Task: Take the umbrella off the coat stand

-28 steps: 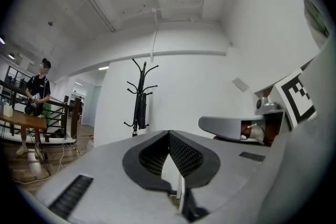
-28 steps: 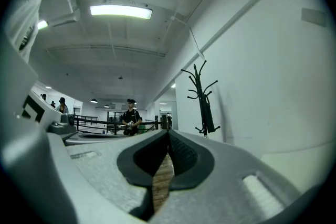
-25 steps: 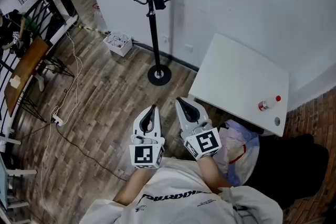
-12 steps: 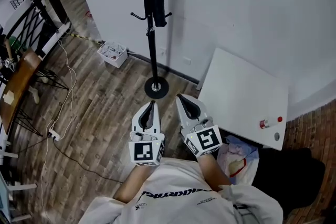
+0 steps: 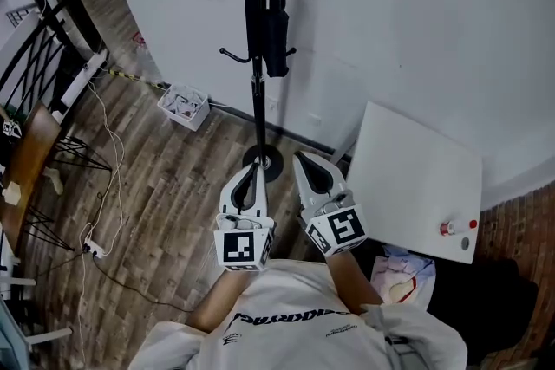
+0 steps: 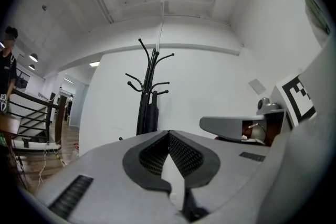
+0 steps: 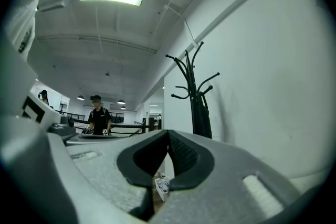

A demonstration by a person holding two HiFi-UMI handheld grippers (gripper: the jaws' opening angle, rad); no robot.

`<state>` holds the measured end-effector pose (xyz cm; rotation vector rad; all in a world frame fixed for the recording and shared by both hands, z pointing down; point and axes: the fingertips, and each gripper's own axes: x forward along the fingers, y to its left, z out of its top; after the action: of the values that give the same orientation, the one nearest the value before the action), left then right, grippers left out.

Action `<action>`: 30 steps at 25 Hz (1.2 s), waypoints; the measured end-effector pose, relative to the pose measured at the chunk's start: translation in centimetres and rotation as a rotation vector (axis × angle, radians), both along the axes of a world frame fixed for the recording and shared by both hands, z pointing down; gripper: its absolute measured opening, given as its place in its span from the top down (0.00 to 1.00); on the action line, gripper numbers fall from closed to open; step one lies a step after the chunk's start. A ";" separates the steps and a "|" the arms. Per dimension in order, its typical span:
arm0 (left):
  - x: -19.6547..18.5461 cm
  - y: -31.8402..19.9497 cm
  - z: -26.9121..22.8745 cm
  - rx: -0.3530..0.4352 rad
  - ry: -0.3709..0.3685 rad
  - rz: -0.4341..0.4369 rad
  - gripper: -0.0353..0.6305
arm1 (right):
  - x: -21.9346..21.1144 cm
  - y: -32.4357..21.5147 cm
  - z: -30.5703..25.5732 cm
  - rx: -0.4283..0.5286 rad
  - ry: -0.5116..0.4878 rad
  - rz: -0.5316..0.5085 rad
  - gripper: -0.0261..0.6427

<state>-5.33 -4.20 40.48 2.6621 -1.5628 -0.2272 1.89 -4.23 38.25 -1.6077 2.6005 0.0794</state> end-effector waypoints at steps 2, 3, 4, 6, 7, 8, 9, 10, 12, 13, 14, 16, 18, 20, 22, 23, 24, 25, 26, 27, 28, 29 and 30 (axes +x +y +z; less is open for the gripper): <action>-0.5 -2.1 -0.2 0.007 0.003 0.004 0.95 | -0.5 -2.2 0.1 -0.002 -0.003 0.009 0.96; -0.7 -3.0 -0.3 0.012 0.005 0.004 0.95 | -0.6 -3.1 0.2 -0.004 -0.007 0.015 0.96; -0.9 -3.8 -0.2 0.016 0.007 0.006 0.95 | -0.7 -3.9 0.1 -0.004 -0.010 0.021 0.96; -1.0 -5.5 0.0 0.006 0.008 0.011 0.95 | -0.7 -5.4 0.2 -0.006 -0.011 0.033 0.96; -1.0 -6.3 0.2 -0.003 0.009 0.011 0.95 | -0.7 -6.2 0.3 -0.009 -0.012 0.037 0.96; -0.9 -7.1 0.4 -0.008 0.009 0.012 0.95 | -0.5 -6.9 0.4 -0.012 -0.009 0.040 0.96; -0.8 -7.8 0.7 -0.009 0.007 0.014 0.95 | -0.4 -7.6 0.6 -0.015 -0.005 0.041 0.96; -0.6 -8.5 1.0 -0.008 0.005 0.016 0.95 | -0.2 -8.3 0.7 -0.019 -0.002 0.042 0.96; -0.3 -9.6 1.5 -0.012 0.003 0.014 0.95 | 0.3 -9.6 0.9 -0.022 -0.002 0.039 0.96; 0.0 -10.2 1.6 -0.016 0.002 0.011 0.95 | 0.5 -10.2 1.0 -0.022 -0.003 0.035 0.96; 0.3 -10.8 1.8 -0.018 0.001 0.007 0.95 | 0.8 -10.8 1.1 -0.021 -0.006 0.030 0.96; 1.1 -12.0 2.0 -0.020 -0.001 0.002 0.95 | 1.5 -12.1 1.4 -0.021 -0.007 0.017 0.96; 1.7 -13.0 2.0 -0.016 -0.003 -0.004 0.95 | 2.1 -13.4 1.4 -0.022 -0.001 0.006 0.96; 2.2 -13.6 1.7 -0.009 -0.001 -0.012 0.95 | 2.6 -14.3 1.0 -0.025 -0.006 -0.004 0.96; 2.5 -14.3 1.4 0.000 0.003 -0.023 0.95 | 3.2 -15.2 0.9 -0.026 -0.012 -0.014 0.96; 2.7 -14.6 1.3 0.001 0.003 -0.028 0.95 | 3.5 -15.7 0.9 -0.024 -0.011 -0.018 0.96; 2.9 -14.9 1.3 0.001 0.002 -0.032 0.95 | 3.7 -16.2 0.8 -0.022 -0.009 -0.022 0.95; 3.1 -15.1 1.3 -0.001 0.000 -0.034 0.95 | 4.0 -16.7 0.8 -0.022 -0.008 -0.027 0.95; 3.2 -15.3 1.4 -0.003 -0.002 -0.038 0.95 | 4.1 -17.2 0.8 -0.024 -0.009 -0.033 0.94; 3.2 -15.5 1.4 -0.005 -0.003 -0.042 0.95 | 4.3 -17.7 0.8 -0.027 -0.011 -0.040 0.93; 3.2 -15.6 1.4 -0.006 -0.004 -0.048 0.95 | 4.4 -18.2 0.8 -0.030 -0.014 -0.047 0.92; 3.2 -15.8 1.6 -0.006 -0.006 -0.054 0.95 | 4.5 -18.7 0.8 -0.030 -0.013 -0.053 0.91; 3.3 -16.0 1.8 -0.005 -0.010 -0.059 0.95 | 4.6 -19.3 0.8 -0.032 -0.010 -0.059 0.90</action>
<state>-2.07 -20.17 42.30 2.6200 -1.6433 -0.2129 6.49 -23.54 39.09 -1.5357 2.6525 0.0261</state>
